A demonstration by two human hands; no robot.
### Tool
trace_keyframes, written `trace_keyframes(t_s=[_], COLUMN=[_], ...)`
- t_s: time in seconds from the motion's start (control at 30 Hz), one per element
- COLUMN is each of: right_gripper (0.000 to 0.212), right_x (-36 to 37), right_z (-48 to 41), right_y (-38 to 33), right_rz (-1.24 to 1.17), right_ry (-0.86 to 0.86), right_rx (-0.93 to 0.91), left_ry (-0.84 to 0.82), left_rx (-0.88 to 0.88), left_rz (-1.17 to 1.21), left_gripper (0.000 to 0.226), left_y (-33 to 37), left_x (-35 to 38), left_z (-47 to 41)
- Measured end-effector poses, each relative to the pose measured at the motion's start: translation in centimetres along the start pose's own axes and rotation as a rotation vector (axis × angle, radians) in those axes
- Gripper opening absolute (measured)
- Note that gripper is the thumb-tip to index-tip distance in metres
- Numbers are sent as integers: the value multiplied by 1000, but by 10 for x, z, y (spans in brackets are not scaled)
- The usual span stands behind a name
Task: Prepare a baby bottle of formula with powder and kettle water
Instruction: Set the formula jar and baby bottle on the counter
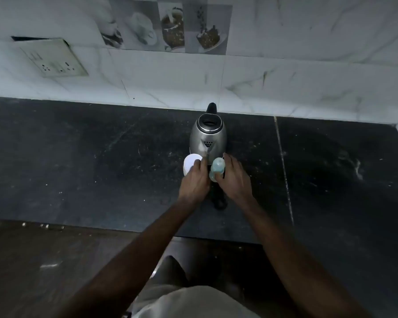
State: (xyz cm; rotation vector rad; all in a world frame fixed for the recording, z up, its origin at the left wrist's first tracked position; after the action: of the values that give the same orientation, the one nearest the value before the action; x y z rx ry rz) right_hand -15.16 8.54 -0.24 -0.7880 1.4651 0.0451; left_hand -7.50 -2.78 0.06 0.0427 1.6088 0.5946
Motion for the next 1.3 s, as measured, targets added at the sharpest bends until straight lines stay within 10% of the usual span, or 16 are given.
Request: trace_keyframes(t_s=[0.7, 1.3], right_gripper=[85, 57], right_x=[9, 7], right_z=[-22, -29], right_y=[10, 11], right_rz=[-29, -49], right_ry=[-197, -265], right_rx=[57, -5], left_ry=[-28, -9], left_rx=[-297, -262], left_rz=[356, 454], left_gripper=[37, 24], left_y=[-4, -7], left_x=[59, 59], left_z=[-34, -35])
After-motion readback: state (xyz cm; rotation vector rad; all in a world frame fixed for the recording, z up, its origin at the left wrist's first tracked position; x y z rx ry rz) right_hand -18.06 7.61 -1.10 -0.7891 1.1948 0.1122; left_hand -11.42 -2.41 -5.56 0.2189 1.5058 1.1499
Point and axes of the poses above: each hand's wrist, its own z-axis away from the middle knuckle, its own x-axis out of the palm, y = z × x, the point moved 8 cm from there along -z, towards the middle knuckle, and after that the axes turned 1 degree about -z, right-handed, at the moved point
